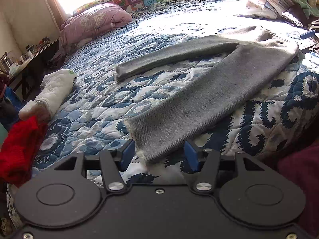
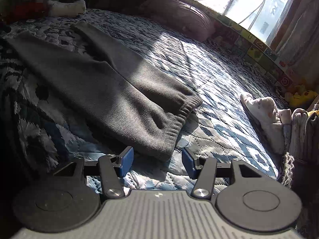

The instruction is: Fold clothes

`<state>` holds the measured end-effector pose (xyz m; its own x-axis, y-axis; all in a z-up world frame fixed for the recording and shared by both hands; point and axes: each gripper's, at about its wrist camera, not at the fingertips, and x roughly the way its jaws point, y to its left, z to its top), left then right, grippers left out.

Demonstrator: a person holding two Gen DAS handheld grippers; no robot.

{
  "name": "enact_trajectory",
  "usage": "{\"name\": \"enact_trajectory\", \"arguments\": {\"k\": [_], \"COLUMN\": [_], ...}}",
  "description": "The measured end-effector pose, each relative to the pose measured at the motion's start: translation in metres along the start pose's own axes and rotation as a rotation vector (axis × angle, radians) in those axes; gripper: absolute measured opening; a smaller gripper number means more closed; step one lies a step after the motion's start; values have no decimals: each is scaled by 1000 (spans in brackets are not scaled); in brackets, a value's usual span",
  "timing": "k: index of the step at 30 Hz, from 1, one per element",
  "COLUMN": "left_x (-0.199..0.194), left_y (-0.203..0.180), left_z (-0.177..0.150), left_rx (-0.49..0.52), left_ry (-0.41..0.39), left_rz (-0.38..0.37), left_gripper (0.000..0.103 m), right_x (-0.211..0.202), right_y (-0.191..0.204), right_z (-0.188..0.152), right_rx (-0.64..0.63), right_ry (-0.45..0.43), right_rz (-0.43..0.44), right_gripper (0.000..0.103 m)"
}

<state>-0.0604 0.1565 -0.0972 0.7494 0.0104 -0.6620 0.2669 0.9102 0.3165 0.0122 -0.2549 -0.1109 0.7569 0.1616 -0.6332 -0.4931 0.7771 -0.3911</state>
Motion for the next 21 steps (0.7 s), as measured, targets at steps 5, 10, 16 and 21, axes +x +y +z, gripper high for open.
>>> {"name": "enact_trajectory", "arguments": {"k": [5, 10, 16, 21], "left_x": [6, 11, 18, 23], "left_y": [-16, -26, -26, -30], "left_z": [-6, -10, -11, -10], "left_rx": [149, 267, 340, 373], "left_ry": [12, 0, 3, 10], "left_rz": [46, 81, 127, 169], "left_gripper": [54, 54, 54, 13], "right_x": [14, 20, 24, 26], "right_y": [23, 33, 33, 31], "right_z": [-2, -5, -3, -3], "right_rx": [-219, -287, -303, -269], "right_ry": [34, 26, 11, -13], "right_rz": [-70, -95, -104, -107], "right_gripper": [54, 52, 50, 45]}}
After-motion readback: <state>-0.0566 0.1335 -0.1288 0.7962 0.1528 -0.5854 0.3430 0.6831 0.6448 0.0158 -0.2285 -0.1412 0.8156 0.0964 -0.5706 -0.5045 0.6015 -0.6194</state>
